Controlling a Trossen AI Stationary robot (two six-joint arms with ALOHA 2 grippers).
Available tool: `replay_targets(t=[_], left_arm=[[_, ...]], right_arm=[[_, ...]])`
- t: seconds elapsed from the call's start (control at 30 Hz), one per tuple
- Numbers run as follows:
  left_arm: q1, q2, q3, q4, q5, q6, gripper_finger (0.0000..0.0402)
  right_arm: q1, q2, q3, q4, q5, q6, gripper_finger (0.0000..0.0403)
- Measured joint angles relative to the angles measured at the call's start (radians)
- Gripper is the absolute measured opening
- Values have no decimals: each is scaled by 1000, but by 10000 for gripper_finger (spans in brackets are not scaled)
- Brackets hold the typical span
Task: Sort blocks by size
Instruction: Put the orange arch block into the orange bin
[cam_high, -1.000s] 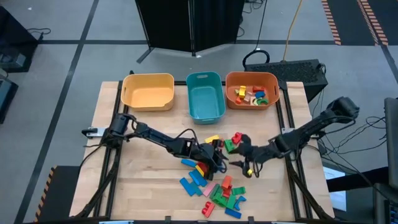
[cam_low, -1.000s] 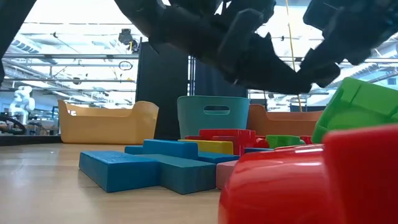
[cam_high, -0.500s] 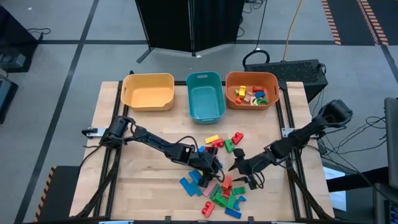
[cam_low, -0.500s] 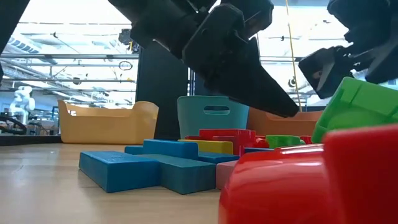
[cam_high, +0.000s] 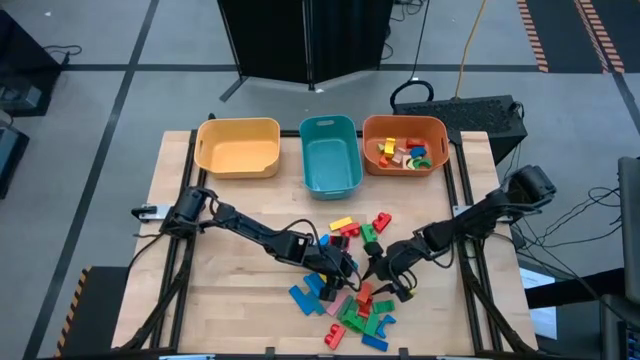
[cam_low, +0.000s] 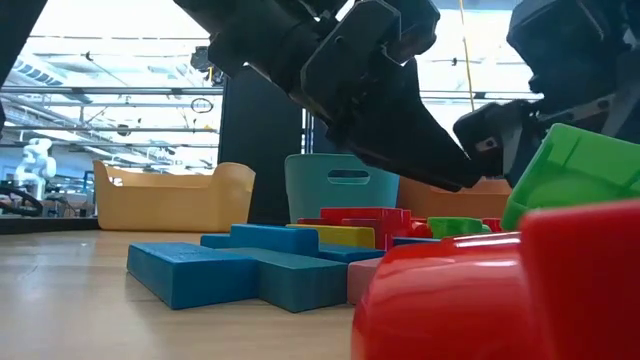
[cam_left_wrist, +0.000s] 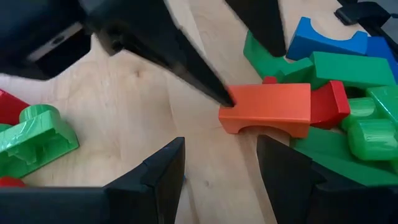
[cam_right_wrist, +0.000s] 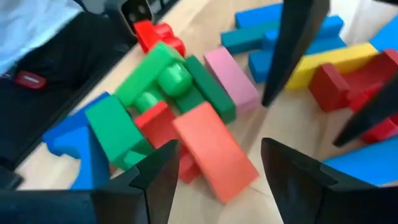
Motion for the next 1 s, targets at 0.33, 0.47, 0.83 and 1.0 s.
replay_targets(t=[0.33,0.47,0.83,1.0], left_arm=[[0,0,0,-2,-2,0,192],[0,0,0,-2,-3,0,192],[1,0,0,-2,-10,0,192],[1,0,0,-2,-14,0,192]], right_arm=[[-28,45,1,35,-23,-32,212],[-28,45,1,34,-23,-35,212],[-31,146,1,103,-71,-31,212],[-45,180,1,135,-75,-29,212]])
